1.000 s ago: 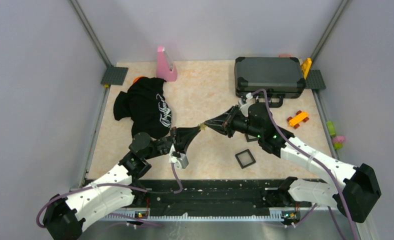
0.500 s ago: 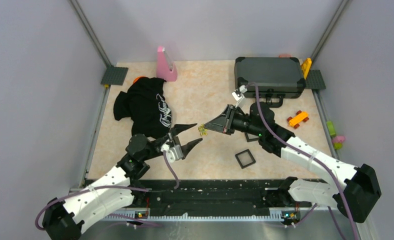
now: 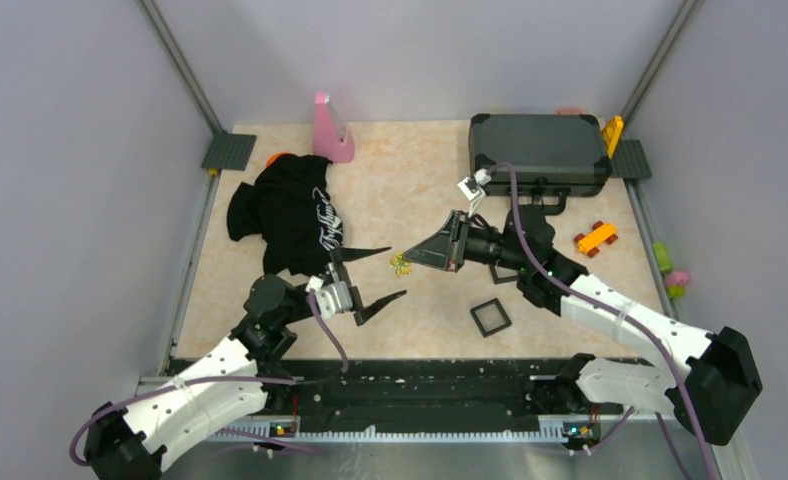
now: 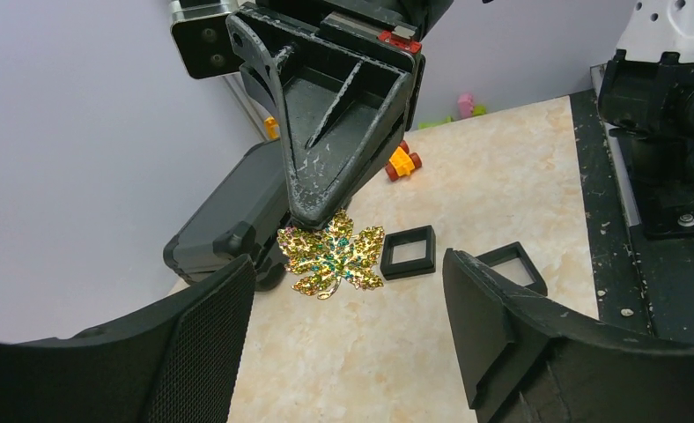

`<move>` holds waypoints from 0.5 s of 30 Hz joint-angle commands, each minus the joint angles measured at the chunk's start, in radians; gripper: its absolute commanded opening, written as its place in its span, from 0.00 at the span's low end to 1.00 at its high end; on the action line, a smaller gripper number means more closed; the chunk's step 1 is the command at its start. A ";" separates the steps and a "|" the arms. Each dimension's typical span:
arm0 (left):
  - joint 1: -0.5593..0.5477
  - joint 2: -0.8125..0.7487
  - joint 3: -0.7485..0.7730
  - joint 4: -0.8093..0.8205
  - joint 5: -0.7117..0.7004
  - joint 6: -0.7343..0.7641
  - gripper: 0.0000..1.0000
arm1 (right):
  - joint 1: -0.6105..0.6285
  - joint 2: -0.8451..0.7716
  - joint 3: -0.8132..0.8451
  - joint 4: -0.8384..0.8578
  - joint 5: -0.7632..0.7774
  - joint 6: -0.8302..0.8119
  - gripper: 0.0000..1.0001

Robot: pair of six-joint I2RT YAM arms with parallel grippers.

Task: Remove the brooch from the garment

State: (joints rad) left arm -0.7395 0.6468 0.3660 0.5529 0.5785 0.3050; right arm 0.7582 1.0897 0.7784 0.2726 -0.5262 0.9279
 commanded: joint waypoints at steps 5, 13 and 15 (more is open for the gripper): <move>-0.003 0.032 0.030 0.047 -0.011 0.005 0.79 | 0.000 0.026 -0.019 0.160 -0.055 0.070 0.00; -0.003 0.064 0.038 0.088 -0.002 0.009 0.77 | 0.000 0.046 -0.037 0.207 -0.063 0.114 0.00; -0.003 0.070 0.042 0.091 0.000 0.012 0.76 | 0.000 0.052 -0.046 0.230 -0.069 0.126 0.00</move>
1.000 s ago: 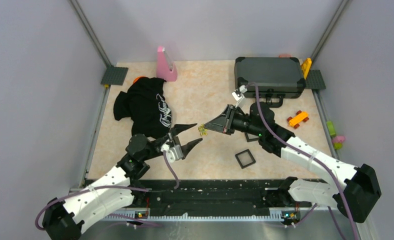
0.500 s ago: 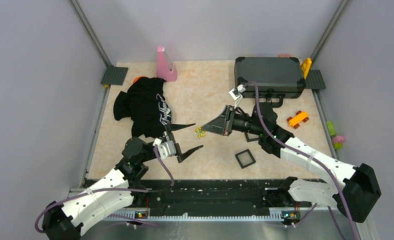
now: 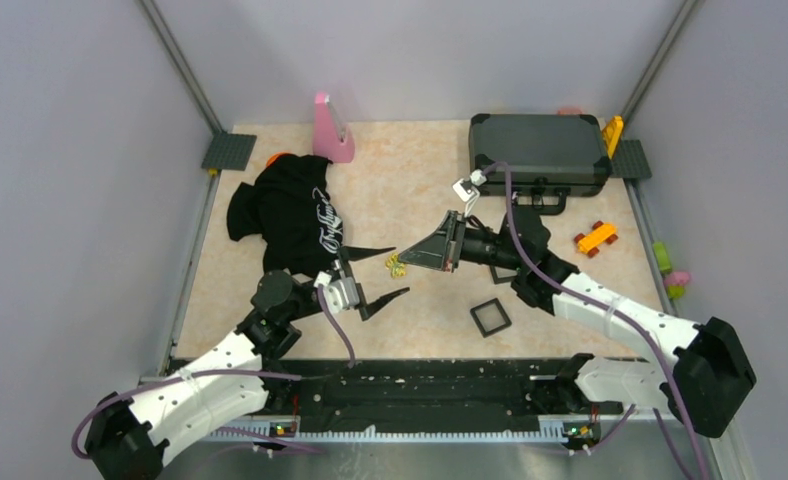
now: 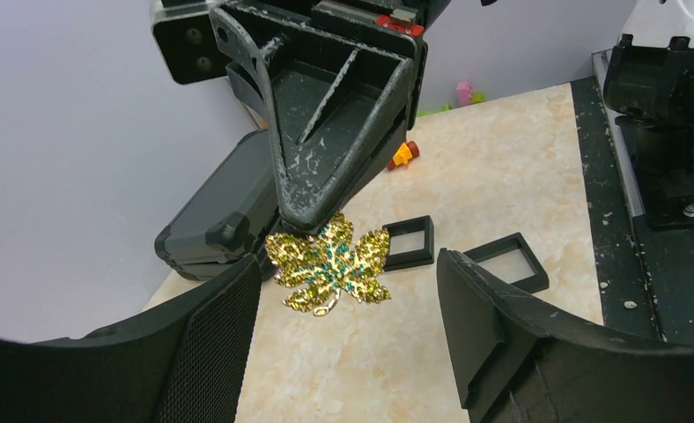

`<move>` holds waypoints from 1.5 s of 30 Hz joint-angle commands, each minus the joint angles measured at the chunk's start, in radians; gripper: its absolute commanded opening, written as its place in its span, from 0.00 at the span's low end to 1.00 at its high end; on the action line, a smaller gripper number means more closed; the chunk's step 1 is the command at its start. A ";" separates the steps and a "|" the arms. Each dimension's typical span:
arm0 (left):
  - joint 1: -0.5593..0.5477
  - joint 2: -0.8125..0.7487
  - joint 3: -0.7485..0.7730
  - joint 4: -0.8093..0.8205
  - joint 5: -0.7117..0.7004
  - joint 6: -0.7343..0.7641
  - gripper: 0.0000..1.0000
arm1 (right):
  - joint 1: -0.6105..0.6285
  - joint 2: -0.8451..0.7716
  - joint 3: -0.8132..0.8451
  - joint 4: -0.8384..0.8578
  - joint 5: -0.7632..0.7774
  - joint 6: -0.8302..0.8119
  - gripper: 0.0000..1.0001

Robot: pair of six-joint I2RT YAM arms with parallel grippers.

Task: Remove the brooch from the garment

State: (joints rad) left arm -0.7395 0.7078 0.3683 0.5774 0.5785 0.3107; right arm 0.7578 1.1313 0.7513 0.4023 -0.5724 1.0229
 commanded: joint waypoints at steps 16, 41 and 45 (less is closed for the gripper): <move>-0.003 0.005 0.055 0.061 0.012 0.026 0.63 | 0.000 0.018 -0.030 0.118 -0.023 0.046 0.00; -0.003 -0.047 -0.061 -0.130 -0.490 -0.402 0.80 | -0.086 -0.140 -0.007 -0.707 0.434 -0.340 0.69; -0.003 -0.054 -0.081 -0.220 -0.636 -0.546 0.97 | -0.088 -0.167 -0.001 -0.832 0.682 -0.396 0.96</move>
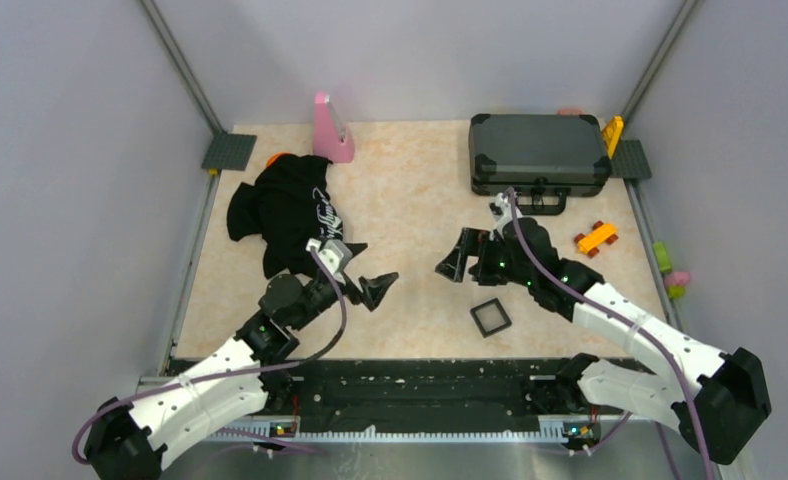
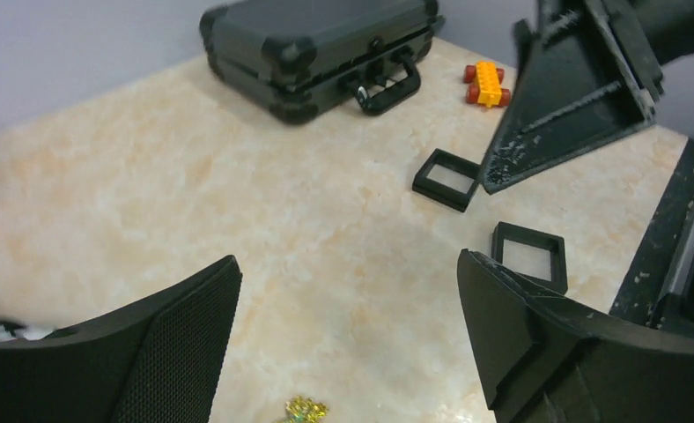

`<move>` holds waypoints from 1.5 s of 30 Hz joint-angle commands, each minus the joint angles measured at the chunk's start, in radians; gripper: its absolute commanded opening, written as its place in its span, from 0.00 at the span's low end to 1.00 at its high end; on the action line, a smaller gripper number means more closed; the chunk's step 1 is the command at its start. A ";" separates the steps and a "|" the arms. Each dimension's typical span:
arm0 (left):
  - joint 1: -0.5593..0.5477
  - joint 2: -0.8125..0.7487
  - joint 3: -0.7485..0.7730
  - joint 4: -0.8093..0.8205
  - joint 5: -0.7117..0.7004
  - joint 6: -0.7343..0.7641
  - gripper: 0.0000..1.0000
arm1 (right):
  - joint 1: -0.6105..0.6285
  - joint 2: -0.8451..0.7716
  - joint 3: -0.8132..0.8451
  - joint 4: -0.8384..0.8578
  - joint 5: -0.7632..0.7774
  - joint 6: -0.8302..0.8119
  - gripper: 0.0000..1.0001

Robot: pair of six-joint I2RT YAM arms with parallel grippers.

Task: Remove the brooch from the garment

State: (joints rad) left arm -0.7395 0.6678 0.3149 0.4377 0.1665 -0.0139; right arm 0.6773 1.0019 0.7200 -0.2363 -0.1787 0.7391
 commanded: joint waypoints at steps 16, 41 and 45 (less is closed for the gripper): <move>-0.003 0.306 0.186 -0.599 -0.386 -0.479 0.98 | -0.387 0.049 -0.059 -0.080 0.141 -0.285 0.99; -0.008 0.851 0.467 -0.806 -0.324 -0.621 0.79 | -0.505 0.182 -0.109 0.069 0.119 -0.334 0.99; -0.019 0.870 0.492 -0.880 -0.391 -0.635 0.71 | -0.504 0.182 -0.105 0.070 0.119 -0.332 0.99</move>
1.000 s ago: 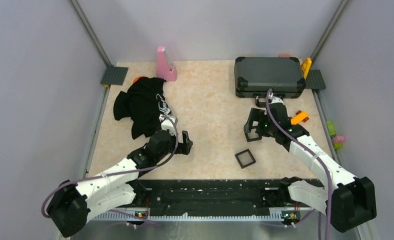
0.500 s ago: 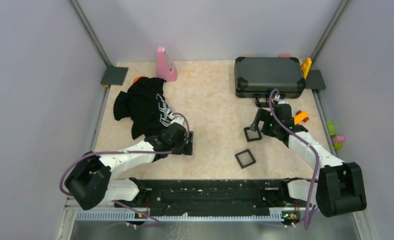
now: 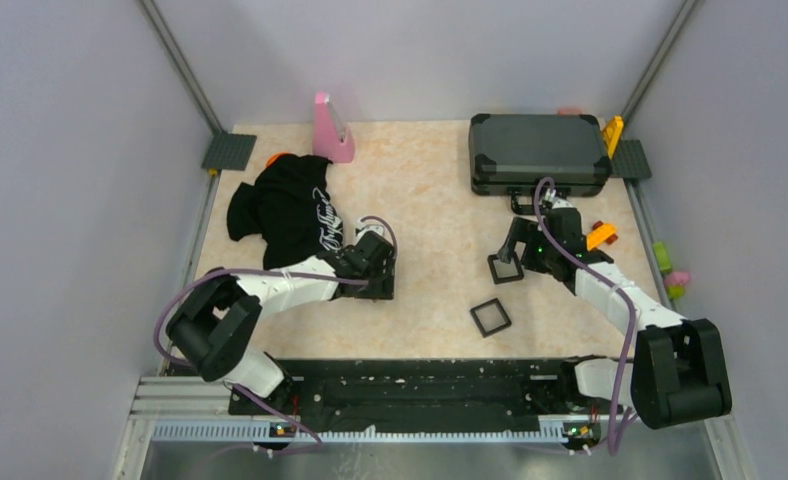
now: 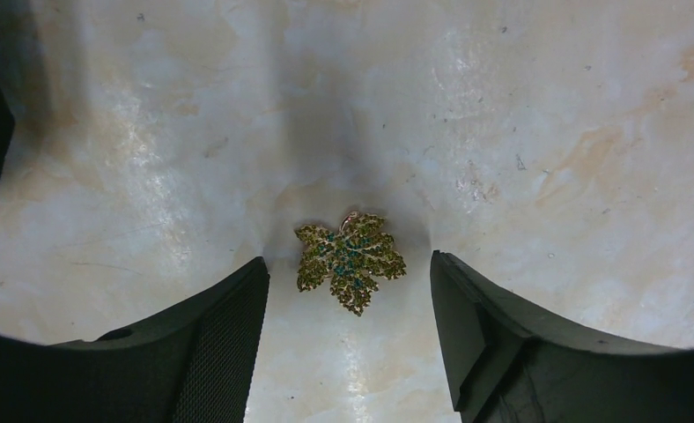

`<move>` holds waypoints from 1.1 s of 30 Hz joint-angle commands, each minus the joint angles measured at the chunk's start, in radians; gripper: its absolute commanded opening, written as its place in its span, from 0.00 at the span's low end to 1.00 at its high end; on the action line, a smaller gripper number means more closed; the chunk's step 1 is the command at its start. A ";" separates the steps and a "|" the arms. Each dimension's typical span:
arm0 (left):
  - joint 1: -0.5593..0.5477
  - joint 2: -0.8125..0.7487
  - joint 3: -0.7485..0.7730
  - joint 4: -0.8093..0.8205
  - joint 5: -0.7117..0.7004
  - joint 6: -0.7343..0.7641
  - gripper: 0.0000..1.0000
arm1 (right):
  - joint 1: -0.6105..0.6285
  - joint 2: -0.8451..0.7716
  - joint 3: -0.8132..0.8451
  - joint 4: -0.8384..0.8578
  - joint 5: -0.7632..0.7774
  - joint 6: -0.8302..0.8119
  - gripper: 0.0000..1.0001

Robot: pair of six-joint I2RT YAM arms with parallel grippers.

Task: Remove the brooch from the garment

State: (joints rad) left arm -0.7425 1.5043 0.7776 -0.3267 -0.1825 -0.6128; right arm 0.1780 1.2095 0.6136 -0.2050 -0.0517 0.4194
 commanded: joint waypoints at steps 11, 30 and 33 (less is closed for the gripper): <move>-0.087 0.135 0.096 -0.186 -0.100 -0.072 0.59 | -0.006 -0.031 0.002 0.042 -0.034 -0.009 0.99; -0.087 0.083 0.109 -0.147 -0.133 -0.029 0.45 | 0.039 0.102 0.054 0.021 -0.083 -0.105 0.99; -0.087 0.046 0.111 -0.151 -0.146 -0.002 0.44 | 0.046 0.109 0.057 0.014 -0.055 -0.110 0.99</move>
State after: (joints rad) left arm -0.8280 1.6096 0.8955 -0.4633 -0.2886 -0.6392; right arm 0.2073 1.3113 0.6239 -0.2031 -0.1287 0.3443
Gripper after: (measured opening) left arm 0.479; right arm 0.985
